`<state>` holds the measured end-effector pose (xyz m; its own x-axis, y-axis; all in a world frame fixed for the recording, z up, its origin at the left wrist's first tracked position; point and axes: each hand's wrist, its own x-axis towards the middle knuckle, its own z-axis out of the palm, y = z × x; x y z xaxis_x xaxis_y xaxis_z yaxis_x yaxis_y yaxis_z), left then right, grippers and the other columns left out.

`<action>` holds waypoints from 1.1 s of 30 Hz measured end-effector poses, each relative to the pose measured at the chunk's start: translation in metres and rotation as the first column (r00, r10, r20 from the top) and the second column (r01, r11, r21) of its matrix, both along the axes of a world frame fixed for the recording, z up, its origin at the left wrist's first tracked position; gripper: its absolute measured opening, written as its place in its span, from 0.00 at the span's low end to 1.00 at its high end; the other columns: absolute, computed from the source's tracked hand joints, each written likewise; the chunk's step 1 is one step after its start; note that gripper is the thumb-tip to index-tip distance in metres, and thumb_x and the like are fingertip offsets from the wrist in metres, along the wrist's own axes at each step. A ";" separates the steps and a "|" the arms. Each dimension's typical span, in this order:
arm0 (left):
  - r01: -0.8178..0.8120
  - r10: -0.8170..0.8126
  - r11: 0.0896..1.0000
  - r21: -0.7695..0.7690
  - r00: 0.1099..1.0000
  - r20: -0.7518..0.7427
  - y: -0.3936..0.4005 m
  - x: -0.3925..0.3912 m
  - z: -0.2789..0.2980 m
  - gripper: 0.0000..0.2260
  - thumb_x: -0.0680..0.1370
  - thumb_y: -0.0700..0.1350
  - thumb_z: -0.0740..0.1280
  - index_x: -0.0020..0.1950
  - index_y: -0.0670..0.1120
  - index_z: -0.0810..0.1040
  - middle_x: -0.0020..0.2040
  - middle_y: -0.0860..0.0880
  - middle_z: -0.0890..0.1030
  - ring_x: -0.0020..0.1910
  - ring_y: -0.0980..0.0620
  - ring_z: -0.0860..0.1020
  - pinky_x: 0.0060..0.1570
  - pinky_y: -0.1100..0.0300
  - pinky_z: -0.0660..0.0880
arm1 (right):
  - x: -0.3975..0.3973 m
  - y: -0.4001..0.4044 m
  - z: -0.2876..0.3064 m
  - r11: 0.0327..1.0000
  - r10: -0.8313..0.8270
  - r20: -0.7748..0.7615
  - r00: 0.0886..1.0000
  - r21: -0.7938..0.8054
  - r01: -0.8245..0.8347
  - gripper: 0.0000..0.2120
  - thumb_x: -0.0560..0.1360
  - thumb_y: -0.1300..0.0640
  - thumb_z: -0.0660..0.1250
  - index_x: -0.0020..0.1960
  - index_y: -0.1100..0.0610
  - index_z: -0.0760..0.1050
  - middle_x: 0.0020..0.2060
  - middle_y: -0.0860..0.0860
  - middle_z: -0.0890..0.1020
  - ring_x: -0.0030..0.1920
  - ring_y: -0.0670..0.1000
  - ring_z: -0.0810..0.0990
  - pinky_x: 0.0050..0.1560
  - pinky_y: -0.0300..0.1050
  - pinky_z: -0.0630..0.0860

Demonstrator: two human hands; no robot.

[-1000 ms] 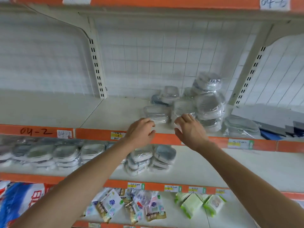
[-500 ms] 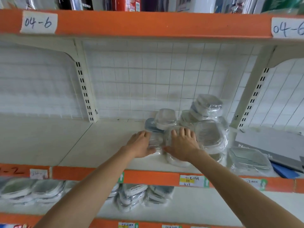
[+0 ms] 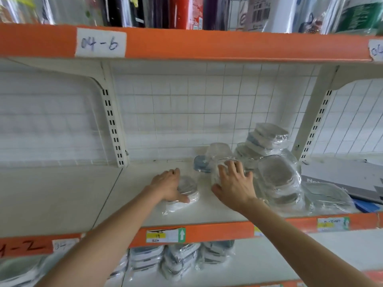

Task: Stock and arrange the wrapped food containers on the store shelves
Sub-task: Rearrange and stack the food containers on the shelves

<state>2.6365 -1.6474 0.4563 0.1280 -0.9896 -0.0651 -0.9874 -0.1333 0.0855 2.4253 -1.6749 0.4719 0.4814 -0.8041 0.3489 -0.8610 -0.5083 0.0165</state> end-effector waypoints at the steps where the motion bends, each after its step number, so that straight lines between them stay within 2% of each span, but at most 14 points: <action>1: -0.036 0.036 0.999 0.015 0.999 -0.001 0.006 0.014 0.001 0.45 0.64 0.67 0.72 0.69 0.42 0.60 0.66 0.44 0.69 0.66 0.45 0.69 0.57 0.53 0.68 | 0.011 0.006 -0.002 0.998 0.056 0.015 0.998 -0.010 -0.056 0.26 0.72 0.43 0.58 0.67 0.53 0.63 0.66 0.53 0.63 0.66 0.55 0.59 0.59 0.56 0.65; 4: -0.129 0.129 0.989 0.066 0.992 0.007 0.026 0.054 0.001 0.46 0.62 0.70 0.70 0.69 0.41 0.64 0.67 0.43 0.66 0.67 0.44 0.65 0.60 0.52 0.68 | 0.045 0.022 -0.014 0.963 0.264 -0.014 0.965 0.070 -0.262 0.29 0.70 0.42 0.61 0.69 0.48 0.62 0.69 0.52 0.59 0.69 0.54 0.54 0.61 0.54 0.63; 6: -0.156 0.156 0.982 0.102 0.988 0.004 0.038 0.075 -0.003 0.46 0.62 0.72 0.69 0.68 0.42 0.66 0.67 0.43 0.63 0.68 0.44 0.62 0.61 0.51 0.68 | 0.063 0.027 -0.026 0.927 0.330 0.004 0.944 0.187 -0.325 0.33 0.69 0.44 0.64 0.72 0.46 0.59 0.72 0.51 0.54 0.72 0.51 0.49 0.66 0.53 0.59; 10: -0.187 0.187 0.980 0.071 0.982 -0.002 0.052 0.096 -0.010 0.47 0.62 0.71 0.70 0.70 0.43 0.63 0.69 0.41 0.61 0.69 0.42 0.60 0.63 0.48 0.65 | 0.079 0.019 -0.034 0.878 0.220 0.100 0.970 0.414 -0.241 0.40 0.70 0.48 0.69 0.75 0.50 0.52 0.75 0.53 0.49 0.75 0.53 0.45 0.72 0.50 0.51; 13: -0.206 0.211 0.975 0.080 0.976 -0.048 0.053 0.098 -0.016 0.48 0.63 0.70 0.70 0.73 0.43 0.58 0.70 0.40 0.59 0.70 0.41 0.60 0.64 0.48 0.63 | 0.084 0.013 -0.033 0.852 0.077 0.066 0.995 0.515 -0.100 0.41 0.72 0.41 0.67 0.75 0.52 0.50 0.75 0.57 0.50 0.75 0.58 0.49 0.72 0.53 0.51; 16: -0.211 0.220 0.974 0.078 0.966 -0.133 0.050 0.098 -0.022 0.49 0.64 0.68 0.72 0.72 0.42 0.56 0.70 0.41 0.63 0.69 0.42 0.63 0.65 0.48 0.65 | 0.089 0.013 -0.039 0.877 0.006 0.031 1.000 0.480 -0.020 0.37 0.71 0.38 0.66 0.72 0.54 0.56 0.67 0.58 0.62 0.68 0.60 0.62 0.68 0.53 0.59; 19: -0.223 0.232 0.973 0.064 0.955 -0.185 0.050 0.098 -0.023 0.48 0.63 0.67 0.73 0.71 0.42 0.57 0.69 0.42 0.65 0.68 0.43 0.65 0.63 0.49 0.67 | 0.093 0.016 -0.046 0.935 -0.015 -0.014 1.000 0.354 0.020 0.34 0.70 0.40 0.65 0.69 0.54 0.59 0.62 0.58 0.66 0.62 0.59 0.67 0.63 0.52 0.63; 22: -0.245 0.250 0.968 0.052 0.948 -0.198 0.051 0.098 -0.026 0.46 0.63 0.67 0.73 0.70 0.43 0.58 0.68 0.43 0.66 0.66 0.44 0.66 0.60 0.52 0.68 | 0.095 0.017 -0.053 0.964 -0.026 -0.015 1.000 0.263 0.029 0.32 0.69 0.40 0.63 0.67 0.54 0.60 0.60 0.57 0.67 0.60 0.59 0.68 0.60 0.51 0.63; 27: -0.362 0.348 0.930 -0.061 0.923 -0.165 0.056 0.092 -0.034 0.41 0.61 0.67 0.72 0.64 0.45 0.64 0.63 0.44 0.70 0.62 0.44 0.69 0.52 0.55 0.67 | 0.096 0.014 -0.064 0.975 -0.003 0.051 0.999 0.224 -0.008 0.34 0.68 0.40 0.62 0.69 0.55 0.60 0.60 0.58 0.67 0.61 0.58 0.67 0.58 0.51 0.64; 30: -0.470 0.454 0.875 -0.117 0.879 -0.145 0.060 0.087 -0.037 0.41 0.60 0.68 0.72 0.62 0.44 0.65 0.62 0.44 0.71 0.61 0.44 0.71 0.52 0.54 0.67 | 0.095 0.013 -0.068 0.979 0.054 0.081 0.995 0.194 -0.069 0.34 0.69 0.39 0.61 0.70 0.55 0.59 0.61 0.59 0.67 0.61 0.58 0.67 0.59 0.51 0.63; 33: -0.593 0.577 0.794 -0.132 0.804 -0.141 0.064 0.077 -0.035 0.43 0.61 0.67 0.73 0.65 0.44 0.65 0.64 0.42 0.71 0.63 0.42 0.70 0.56 0.51 0.68 | 0.091 0.011 -0.070 0.961 0.199 0.130 0.971 0.166 -0.220 0.33 0.70 0.39 0.60 0.69 0.55 0.60 0.61 0.59 0.67 0.60 0.59 0.67 0.59 0.51 0.62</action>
<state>2.7136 -1.5833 0.4209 0.6876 -0.7245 0.0483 -0.7119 -0.6596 0.2409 2.5161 -1.6641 0.4015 0.6120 -0.7432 0.2703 -0.7260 -0.6635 -0.1806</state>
